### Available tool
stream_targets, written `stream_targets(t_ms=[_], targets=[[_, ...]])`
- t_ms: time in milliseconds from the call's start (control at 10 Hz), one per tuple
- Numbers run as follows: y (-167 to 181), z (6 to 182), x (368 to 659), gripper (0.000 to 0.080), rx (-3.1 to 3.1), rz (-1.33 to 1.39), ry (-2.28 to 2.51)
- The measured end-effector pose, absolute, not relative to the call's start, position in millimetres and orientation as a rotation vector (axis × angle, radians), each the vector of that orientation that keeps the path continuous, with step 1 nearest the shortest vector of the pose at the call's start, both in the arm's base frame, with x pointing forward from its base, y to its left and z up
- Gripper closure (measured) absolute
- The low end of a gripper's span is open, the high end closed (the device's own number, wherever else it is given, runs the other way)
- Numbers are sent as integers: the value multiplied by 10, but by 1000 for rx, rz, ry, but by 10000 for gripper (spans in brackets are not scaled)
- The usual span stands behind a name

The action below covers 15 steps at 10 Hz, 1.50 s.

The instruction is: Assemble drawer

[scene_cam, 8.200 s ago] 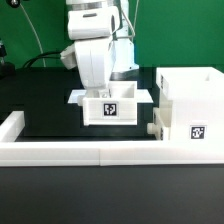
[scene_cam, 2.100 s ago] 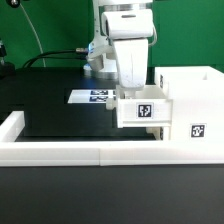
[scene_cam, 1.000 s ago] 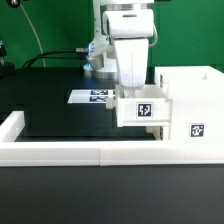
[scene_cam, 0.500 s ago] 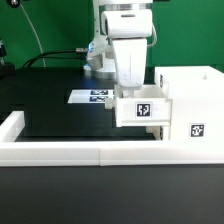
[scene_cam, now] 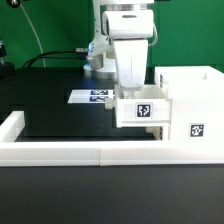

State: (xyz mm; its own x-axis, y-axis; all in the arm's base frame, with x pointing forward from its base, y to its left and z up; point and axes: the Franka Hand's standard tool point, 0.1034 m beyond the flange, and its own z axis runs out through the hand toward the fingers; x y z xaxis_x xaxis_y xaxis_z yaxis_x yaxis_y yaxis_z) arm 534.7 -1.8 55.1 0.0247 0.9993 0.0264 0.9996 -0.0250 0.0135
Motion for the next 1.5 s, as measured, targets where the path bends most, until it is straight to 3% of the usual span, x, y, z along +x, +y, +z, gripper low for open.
stream_targets(t_ms=[1500], targets=[[-3,527,5339,757,-2168,-38,-2269]])
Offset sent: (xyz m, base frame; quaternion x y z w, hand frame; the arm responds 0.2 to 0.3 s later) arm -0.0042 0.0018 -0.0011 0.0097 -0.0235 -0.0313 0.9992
